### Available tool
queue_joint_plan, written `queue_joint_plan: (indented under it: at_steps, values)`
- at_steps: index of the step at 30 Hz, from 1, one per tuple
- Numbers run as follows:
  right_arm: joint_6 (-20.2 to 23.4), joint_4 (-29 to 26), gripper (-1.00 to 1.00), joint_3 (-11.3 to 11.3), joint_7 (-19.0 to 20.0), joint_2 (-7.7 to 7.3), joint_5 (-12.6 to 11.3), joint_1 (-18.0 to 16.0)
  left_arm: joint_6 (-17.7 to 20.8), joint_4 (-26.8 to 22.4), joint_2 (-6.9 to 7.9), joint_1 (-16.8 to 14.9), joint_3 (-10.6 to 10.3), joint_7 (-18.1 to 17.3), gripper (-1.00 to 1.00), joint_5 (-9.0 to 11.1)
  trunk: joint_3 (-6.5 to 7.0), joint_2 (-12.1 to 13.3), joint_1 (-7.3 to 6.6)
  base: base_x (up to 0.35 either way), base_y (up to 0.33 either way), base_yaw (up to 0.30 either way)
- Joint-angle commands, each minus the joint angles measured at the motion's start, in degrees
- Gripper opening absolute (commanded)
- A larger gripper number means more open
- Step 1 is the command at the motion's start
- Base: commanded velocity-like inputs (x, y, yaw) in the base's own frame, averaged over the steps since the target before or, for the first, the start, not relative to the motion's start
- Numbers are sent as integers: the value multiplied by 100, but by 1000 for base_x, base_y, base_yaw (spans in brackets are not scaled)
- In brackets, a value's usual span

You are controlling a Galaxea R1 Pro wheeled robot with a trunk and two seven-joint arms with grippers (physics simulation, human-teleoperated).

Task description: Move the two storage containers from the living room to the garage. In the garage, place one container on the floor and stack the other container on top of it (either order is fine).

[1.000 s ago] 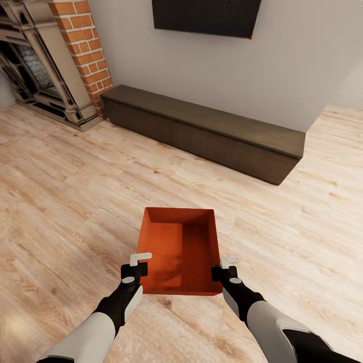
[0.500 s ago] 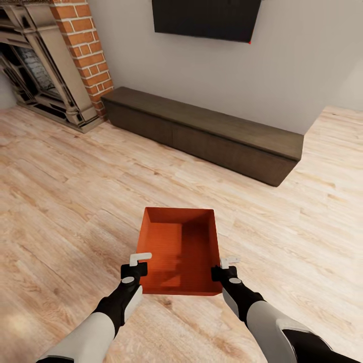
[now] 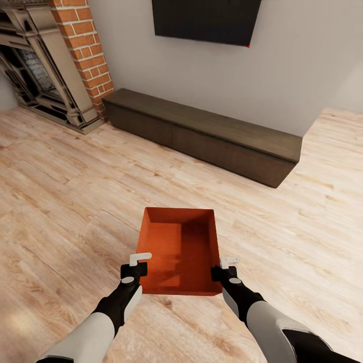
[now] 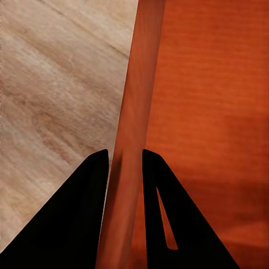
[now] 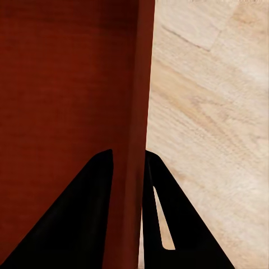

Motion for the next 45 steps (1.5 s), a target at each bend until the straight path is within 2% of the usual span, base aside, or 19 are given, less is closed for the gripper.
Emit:
queue_joint_plan:
  at_steps: [1,45]
  values:
    - [-18,17,-100,-55,-10,6,34,0,-1,-12,0,-6,42,135,-100,-78,15,40,-23,0,0,0]
    - [-16,17,-100,-55,-10,6,77,-2,-1,-12,-1,-6,51,135,-100,-69,805,1804,-989,0,0,0]
